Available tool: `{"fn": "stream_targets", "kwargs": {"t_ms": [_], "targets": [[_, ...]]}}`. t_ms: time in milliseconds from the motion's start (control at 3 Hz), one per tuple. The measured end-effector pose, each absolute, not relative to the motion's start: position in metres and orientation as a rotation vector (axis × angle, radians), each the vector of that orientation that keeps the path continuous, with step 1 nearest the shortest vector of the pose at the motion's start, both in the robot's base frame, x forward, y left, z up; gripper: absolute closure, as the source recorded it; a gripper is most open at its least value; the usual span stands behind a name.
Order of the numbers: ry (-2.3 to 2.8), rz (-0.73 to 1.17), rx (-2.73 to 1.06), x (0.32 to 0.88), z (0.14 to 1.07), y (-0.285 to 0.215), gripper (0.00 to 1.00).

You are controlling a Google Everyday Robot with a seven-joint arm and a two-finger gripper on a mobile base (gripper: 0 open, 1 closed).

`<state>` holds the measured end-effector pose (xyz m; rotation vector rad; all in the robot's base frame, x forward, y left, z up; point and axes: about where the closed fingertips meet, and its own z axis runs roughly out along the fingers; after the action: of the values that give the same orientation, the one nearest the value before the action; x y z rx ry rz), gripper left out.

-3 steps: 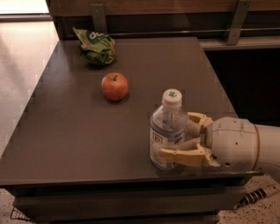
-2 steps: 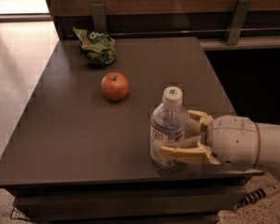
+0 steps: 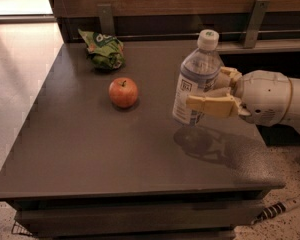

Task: Move blue plastic bottle near green rice chip bag

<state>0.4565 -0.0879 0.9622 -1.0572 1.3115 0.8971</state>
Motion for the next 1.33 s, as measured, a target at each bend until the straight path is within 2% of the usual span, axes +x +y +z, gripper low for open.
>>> {"fn": "stream_targets", "kwargs": {"t_ms": [333, 1000, 1333], "targets": [[1.261, 0.919, -1.004, 0.538, 1.006, -0.087, 1.0], [1.266, 0.84, -0.923, 0.648, 1.032, -0.08, 1.0], [1.336, 0.773, -0.93, 0.685, 1.027, -0.072, 1.0]]}}
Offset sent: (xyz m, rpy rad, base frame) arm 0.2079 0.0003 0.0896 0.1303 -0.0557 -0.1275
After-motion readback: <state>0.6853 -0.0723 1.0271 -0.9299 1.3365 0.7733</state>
